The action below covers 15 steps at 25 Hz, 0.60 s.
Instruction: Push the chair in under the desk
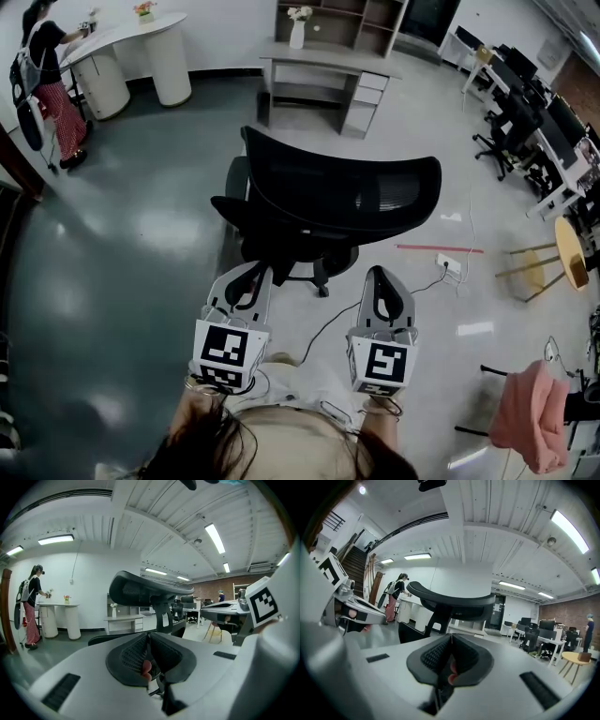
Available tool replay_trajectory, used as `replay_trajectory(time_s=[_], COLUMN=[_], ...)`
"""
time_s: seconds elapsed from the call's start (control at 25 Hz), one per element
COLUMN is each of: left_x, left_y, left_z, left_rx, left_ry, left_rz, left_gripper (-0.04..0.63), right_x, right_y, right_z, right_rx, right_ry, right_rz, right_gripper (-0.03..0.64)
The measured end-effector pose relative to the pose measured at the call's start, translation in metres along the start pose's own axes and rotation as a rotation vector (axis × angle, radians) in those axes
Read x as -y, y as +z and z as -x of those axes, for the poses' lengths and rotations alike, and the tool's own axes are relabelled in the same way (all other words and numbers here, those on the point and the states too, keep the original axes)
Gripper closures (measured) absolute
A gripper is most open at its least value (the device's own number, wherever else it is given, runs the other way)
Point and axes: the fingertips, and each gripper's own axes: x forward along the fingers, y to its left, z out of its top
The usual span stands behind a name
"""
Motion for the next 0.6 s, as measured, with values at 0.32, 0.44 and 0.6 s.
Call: replay_trajectory(time_s=[0.32, 0.44, 0.6], left_x=[-0.006, -0.013, -0.025], left_y=[0.001, 0.001, -0.002], left_z=[-0.018, -0.03, -0.046], left_rx=[-0.034, -0.035, -0.043], left_ry=[0.008, 0.032, 0.069], left_rz=[-0.026, -0.037, -0.047], left_gripper=[0.581, 0.581, 0.58], right_x=[0.01, 0.016, 0.021], right_y=[0.0, -0.002, -0.009], right_z=[-0.013, -0.024, -0.043], right_rx=[-0.021, -0.024, -0.033], right_ry=[0.01, 0.021, 0.043], right_rz=[0.023, 0.051, 0.08], right_gripper=[0.592, 0.592, 0.591])
